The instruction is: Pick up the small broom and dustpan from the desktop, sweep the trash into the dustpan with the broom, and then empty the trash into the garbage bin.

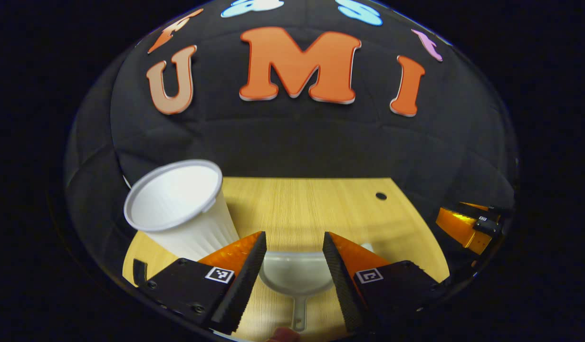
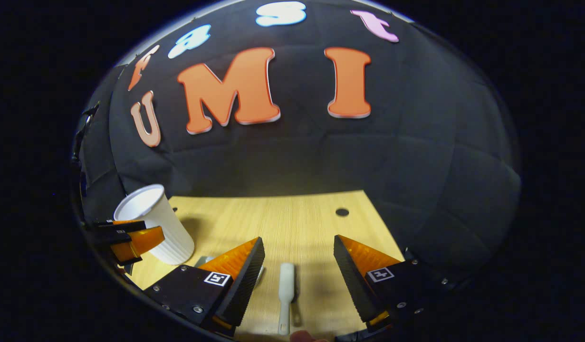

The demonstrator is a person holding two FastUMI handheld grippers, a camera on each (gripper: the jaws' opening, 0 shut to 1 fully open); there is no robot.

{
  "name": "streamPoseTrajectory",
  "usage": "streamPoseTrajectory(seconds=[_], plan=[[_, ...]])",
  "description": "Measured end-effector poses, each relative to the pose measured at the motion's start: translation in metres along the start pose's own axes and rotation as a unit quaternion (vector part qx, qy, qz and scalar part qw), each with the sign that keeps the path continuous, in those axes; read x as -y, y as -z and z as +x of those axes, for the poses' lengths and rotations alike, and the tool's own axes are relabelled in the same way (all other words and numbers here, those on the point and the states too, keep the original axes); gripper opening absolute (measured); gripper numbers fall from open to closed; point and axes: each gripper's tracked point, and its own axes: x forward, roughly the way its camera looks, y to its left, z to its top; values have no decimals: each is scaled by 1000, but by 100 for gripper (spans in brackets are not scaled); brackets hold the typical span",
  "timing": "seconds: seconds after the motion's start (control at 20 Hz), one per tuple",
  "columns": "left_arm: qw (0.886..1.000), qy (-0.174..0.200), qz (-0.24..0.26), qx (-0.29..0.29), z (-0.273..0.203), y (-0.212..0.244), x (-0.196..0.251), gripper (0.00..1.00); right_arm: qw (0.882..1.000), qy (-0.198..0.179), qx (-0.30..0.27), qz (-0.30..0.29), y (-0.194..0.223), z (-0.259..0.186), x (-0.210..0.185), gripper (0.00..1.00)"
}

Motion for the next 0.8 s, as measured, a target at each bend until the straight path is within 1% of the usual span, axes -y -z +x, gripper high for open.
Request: streamPoseTrajectory(seconds=[0.05, 0.1, 0.15, 0.2, 0.25, 0.3, 0.35, 0.45, 0.55, 0.6, 0.65, 0.75, 0.8], plan=[[999, -4, 8, 48, -59, 31, 48, 80, 1000, -4, 28, 1, -16, -5, -2, 88], [995, -8, 18, 99, -8, 8, 2, 80, 998, -10, 58, 2, -34, -14, -3, 88], [989, -10, 24, 147, -15, -13, 9, 80, 996, -15, 89, 3, -54, -24, -6, 88], [983, -14, 26, 180, -5, -15, 5, 82, 993, -19, 121, 3, -66, -35, 1, 88], [978, -17, 27, 207, -17, -54, 13, 89, 988, -21, 152, -4, -81, -45, 0, 88], [973, -20, 25, 227, -28, -78, 19, 91, 984, -21, 178, -13, -89, -52, 3, 88], [970, -21, 20, 240, -28, -79, 19, 92, 978, -24, 204, -23, -96, -58, 3, 88], [966, -25, -2, 257, -25, -80, 15, 92, 973, -29, 227, -29, -99, -68, 8, 88], [962, -29, -22, 271, -30, -85, 15, 92, 972, -34, 230, -24, -93, -67, 8, 88], [962, -27, -28, 271, -29, -84, 16, 93, 973, -29, 227, -26, -92, -66, 11, 89], [962, -31, -25, 271, -28, -84, 17, 93, 975, -29, 220, -27, -89, -65, 10, 89], [963, -38, -3, 265, -21, -79, 16, 93, 977, -32, 208, -35, -87, -64, 5, 88], [964, -34, 2, 263, -18, -74, 16, 93, 978, -34, 202, -39, -85, -66, 4, 89]])
